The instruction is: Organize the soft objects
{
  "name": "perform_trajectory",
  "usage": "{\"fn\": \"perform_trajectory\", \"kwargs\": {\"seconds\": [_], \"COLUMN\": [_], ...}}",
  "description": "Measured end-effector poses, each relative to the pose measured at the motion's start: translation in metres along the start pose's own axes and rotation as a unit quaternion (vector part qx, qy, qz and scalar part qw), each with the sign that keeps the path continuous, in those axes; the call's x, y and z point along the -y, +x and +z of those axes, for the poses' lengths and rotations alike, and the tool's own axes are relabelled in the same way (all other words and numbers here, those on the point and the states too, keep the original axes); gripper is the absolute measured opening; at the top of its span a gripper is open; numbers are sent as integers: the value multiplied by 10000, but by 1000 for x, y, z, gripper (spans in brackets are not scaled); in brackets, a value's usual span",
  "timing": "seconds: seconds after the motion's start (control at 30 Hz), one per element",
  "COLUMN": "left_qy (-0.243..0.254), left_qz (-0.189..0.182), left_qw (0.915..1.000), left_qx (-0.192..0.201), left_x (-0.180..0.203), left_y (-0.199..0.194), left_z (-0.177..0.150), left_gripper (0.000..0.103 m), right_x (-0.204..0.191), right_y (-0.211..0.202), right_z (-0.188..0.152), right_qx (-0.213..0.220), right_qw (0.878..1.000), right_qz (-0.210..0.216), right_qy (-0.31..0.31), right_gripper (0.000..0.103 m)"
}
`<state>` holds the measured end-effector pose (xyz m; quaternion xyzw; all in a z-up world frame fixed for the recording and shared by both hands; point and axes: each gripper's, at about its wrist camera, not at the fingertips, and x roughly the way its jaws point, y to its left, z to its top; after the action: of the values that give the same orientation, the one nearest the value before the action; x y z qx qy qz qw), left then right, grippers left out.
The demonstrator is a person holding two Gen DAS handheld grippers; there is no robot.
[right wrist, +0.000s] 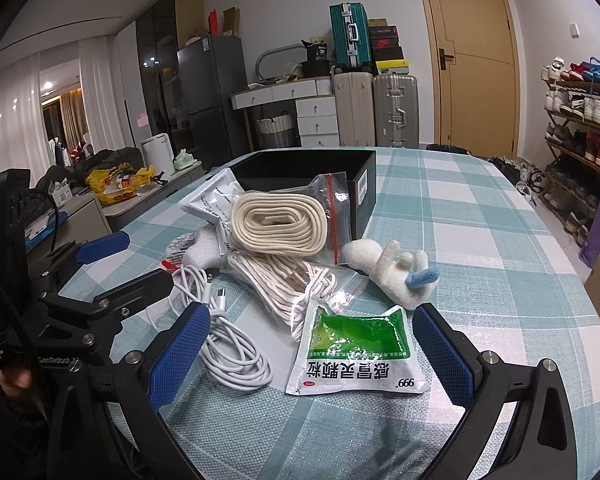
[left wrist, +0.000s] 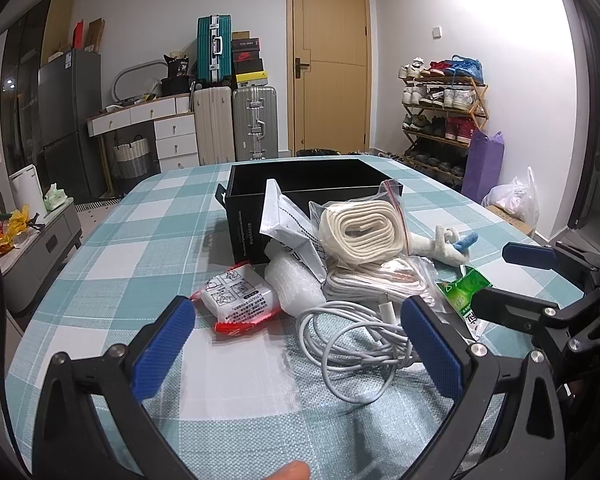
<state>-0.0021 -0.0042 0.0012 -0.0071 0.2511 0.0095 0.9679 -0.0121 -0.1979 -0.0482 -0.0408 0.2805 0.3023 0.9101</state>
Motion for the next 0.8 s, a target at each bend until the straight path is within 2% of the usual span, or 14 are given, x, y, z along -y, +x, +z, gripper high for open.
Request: {"fn": "perform_trajectory", "kwargs": {"seconds": [0.2,0.43,0.6,0.8], "left_qy": [-2,31,-65,-34], "left_qz": [16,102,33,-92], "left_qw": [10000,9999,10000,9998], "left_qx": [-32,-30,-30,-151], "left_x": [2,2,0,5], "left_y": [2,2,-4,-2], "left_z": [1,3,5,4], "left_gripper": [103,103,103,103], "right_x": [7,19,22,30], "right_y": [5,17,32,43], "right_z": [0,-1,-8,-10], "right_qx": [-117,-543,-913,-1192], "right_qw": [9999,9982,9947,9907], "right_qz": [-59,-80,-433,-596], "right_qy": [-7,232,174,266], "right_gripper": [103,103,103,102]}}
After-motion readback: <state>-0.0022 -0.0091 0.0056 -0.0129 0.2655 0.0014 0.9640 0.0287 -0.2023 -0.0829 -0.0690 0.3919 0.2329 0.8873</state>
